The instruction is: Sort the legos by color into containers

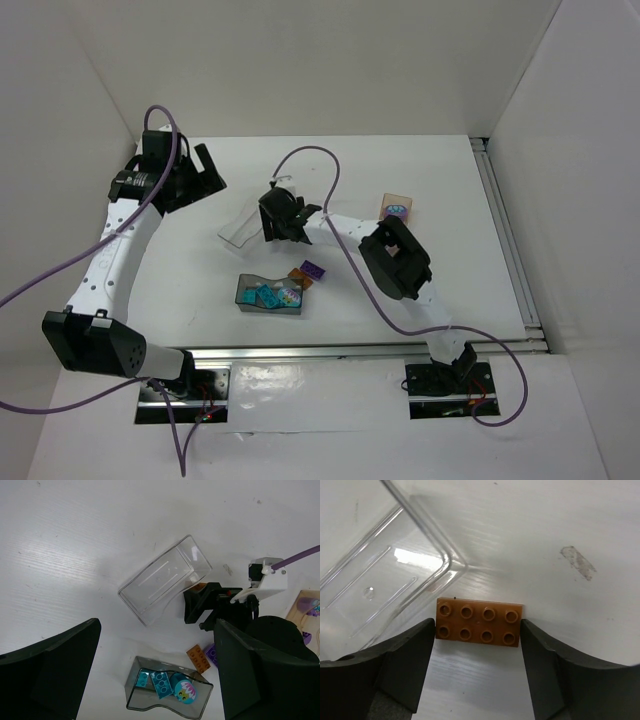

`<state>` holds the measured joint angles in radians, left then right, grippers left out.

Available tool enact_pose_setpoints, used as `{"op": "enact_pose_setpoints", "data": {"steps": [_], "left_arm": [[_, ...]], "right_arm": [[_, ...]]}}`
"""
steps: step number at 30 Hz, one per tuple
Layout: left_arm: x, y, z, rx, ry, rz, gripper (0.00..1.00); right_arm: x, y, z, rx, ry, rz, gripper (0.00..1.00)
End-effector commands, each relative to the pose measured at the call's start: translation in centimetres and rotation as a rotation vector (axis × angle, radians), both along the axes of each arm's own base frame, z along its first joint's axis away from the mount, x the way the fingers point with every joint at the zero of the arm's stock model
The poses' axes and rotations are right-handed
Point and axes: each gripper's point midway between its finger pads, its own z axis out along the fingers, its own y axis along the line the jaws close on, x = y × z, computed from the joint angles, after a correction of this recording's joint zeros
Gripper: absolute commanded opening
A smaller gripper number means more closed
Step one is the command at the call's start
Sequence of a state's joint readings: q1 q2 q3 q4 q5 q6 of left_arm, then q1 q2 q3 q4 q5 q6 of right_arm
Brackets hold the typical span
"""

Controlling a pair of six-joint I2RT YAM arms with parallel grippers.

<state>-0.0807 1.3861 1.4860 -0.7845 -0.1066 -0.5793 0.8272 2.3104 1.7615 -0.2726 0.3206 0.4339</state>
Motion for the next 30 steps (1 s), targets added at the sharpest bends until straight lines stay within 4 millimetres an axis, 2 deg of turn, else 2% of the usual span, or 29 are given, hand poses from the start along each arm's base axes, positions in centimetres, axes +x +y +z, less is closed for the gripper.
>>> {"op": "enact_pose_setpoints", "data": {"steps": [1, 3, 4, 8, 10, 11, 12, 17, 18, 21, 24, 28, 30], "left_arm": [[0.6, 0.1, 0.8, 0.002, -0.035, -0.006, 1.00], [0.7, 0.1, 0.5, 0.003, -0.026, -0.006, 1.00], [0.7, 0.1, 0.5, 0.003, -0.026, -0.006, 1.00], [0.8, -0.1, 0.2, -0.004, -0.016, -0.014, 1.00], [0.8, -0.1, 0.2, -0.004, -0.016, -0.014, 1.00], [0.8, -0.1, 0.2, -0.004, -0.016, -0.014, 1.00], [1.0, -0.1, 0.3, -0.004, -0.025, -0.014, 1.00], [1.0, -0.1, 0.3, -0.004, -0.025, -0.014, 1.00], [1.0, -0.1, 0.3, -0.004, -0.025, -0.014, 1.00], [1.0, -0.1, 0.3, -0.004, -0.025, -0.014, 1.00], [0.9, 0.2, 0.6, 0.008, -0.036, 0.000, 1.00], [0.5, 0.8, 2.3, 0.027, -0.075, 0.025, 1.00], [0.4, 1.4, 2.5, 0.033, -0.075, 0.041, 1.00]], "right_arm": [[-1.2, -2.7, -3.3, -0.103, 0.063, -0.096, 0.73], [-1.2, -3.0, -3.0, -0.100, 0.057, -0.110, 0.69], [-1.4, -3.8, -3.1, -0.121, 0.051, -0.124, 0.67], [-1.6, -4.3, 1.0, -0.063, -0.008, -0.134, 0.53], [-2.0, -4.3, 2.3, -0.053, -0.028, -0.133, 0.53], [-1.9, -4.5, 4.0, -0.036, -0.053, -0.142, 0.53], [-2.0, -4.9, 4.5, -0.037, -0.062, -0.149, 0.53], [-2.5, -4.2, 9.3, 0.020, -0.132, -0.125, 0.53], [-2.8, -3.6, 9.7, 0.022, -0.140, -0.108, 0.53], [-2.7, -1.6, 12.5, 0.067, -0.196, -0.054, 0.53], [-2.2, 0.8, 12.8, 0.086, -0.202, 0.005, 0.53], [-1.3, 3.7, 13.2, 0.095, -0.220, 0.069, 0.53], [-1.2, 5.0, 13.2, 0.100, -0.222, 0.093, 0.53]]}}
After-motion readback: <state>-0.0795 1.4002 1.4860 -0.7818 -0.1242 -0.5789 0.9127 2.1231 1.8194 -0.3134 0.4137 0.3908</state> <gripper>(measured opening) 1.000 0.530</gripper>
